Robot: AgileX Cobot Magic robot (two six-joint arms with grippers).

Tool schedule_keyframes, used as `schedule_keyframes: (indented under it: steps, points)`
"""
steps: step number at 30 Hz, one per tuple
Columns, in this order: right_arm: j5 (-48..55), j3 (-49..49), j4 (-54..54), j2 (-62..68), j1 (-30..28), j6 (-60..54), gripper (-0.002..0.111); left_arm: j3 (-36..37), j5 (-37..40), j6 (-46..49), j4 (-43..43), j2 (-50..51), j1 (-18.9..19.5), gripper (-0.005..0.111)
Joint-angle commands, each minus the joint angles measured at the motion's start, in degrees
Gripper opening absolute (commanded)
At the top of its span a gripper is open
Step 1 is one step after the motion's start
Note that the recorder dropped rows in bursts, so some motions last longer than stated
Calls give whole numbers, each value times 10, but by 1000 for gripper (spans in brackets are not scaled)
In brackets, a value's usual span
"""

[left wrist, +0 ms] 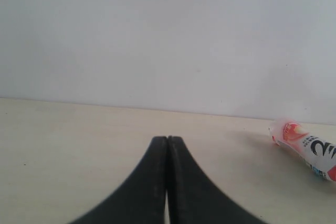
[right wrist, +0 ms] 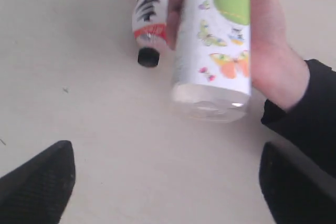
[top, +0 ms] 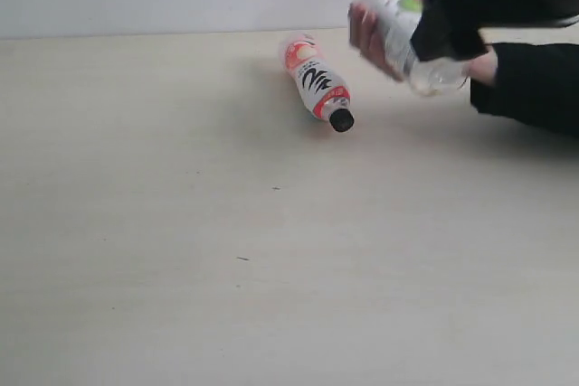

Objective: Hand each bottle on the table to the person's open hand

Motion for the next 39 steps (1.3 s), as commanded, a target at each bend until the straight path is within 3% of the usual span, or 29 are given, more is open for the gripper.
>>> schedule_keyframes:
  steps: [1, 5, 7, 18, 24, 29, 39]
  points:
    - [20, 6, -7, -136, -2, -26, 55, 0, 1, 1, -2, -4, -4, 0]
    - [20, 46, -32, -264, -2, -31, 13, 0, 1, 1, -2, -4, -4, 0]
    - [19, 80, -54, -330, -2, -31, 0, 0, 1, 1, -2, -4, -4, 0]
    - [-46, 365, -186, -590, -2, 1, 0, 0, 1, 1, -2, -4, -4, 0]
    - [-213, 479, -299, -682, -2, 127, 0, 0, 1, 1, -2, -4, -4, 0]
    - [-228, 505, -348, -710, -2, 218, 0, 0, 1, 1, -2, -4, -4, 0]
    - [-183, 508, -318, -716, -2, 233, 0, 0, 1, 1, -2, -4, -4, 0]
